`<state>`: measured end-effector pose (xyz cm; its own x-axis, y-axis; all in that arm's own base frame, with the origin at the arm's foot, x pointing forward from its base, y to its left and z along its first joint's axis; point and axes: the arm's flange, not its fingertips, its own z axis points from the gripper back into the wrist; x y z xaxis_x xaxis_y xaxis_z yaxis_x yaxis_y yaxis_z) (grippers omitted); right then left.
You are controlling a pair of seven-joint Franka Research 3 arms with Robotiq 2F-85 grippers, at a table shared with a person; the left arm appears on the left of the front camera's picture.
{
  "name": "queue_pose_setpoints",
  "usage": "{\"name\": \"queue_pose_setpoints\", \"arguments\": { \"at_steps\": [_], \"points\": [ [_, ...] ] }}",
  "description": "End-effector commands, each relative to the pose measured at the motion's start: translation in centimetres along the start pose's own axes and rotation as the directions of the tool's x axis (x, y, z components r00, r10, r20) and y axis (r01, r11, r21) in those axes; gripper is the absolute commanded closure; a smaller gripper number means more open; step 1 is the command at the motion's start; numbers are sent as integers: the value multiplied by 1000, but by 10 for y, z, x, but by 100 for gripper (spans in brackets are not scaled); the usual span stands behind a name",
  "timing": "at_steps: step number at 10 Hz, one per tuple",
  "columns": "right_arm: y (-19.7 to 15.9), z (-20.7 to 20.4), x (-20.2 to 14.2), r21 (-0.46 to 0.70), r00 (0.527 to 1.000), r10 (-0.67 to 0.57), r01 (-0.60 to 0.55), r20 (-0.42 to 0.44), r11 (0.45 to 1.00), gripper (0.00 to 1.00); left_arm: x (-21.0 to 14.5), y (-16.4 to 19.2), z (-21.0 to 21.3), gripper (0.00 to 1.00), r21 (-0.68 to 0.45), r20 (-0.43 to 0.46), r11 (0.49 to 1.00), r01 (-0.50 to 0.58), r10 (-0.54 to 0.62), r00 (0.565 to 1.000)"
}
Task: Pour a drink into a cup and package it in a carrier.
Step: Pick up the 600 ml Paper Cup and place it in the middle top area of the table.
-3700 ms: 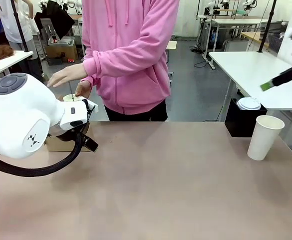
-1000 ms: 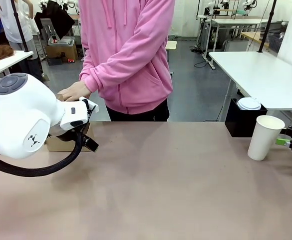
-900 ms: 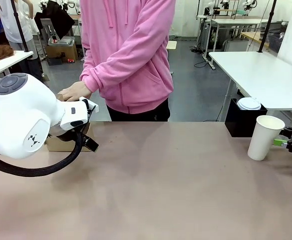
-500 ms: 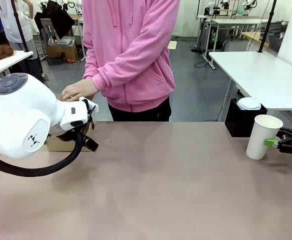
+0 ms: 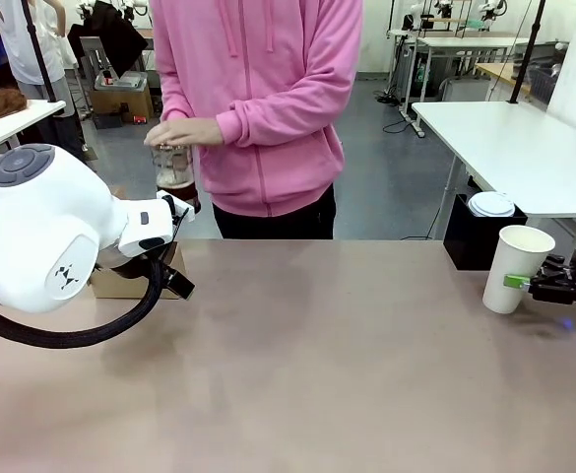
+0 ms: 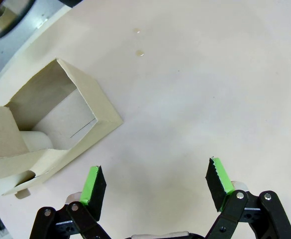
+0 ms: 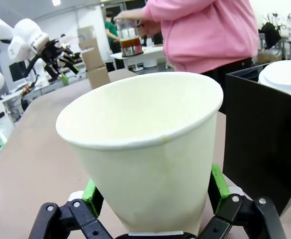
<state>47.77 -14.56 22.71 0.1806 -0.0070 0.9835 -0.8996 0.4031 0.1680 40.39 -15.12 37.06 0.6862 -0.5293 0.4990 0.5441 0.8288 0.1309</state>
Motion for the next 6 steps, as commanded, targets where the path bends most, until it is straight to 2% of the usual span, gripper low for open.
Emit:
{"name": "queue_pose_setpoints", "arguments": {
  "at_steps": [1, 6],
  "points": [
    [-3, -2, -1, -16, 1000, -16, 16, -1, 1000, 20, 0, 0, 0, 0, -1, 1, 1000, 0, 0, 1000],
    [0, 1, -3, 0, 1000, -5, 5, -2, 1000, 19, 0, 0, 0, 0, -1, 1, 1000, 0, 0, 1000]
  ]
}}
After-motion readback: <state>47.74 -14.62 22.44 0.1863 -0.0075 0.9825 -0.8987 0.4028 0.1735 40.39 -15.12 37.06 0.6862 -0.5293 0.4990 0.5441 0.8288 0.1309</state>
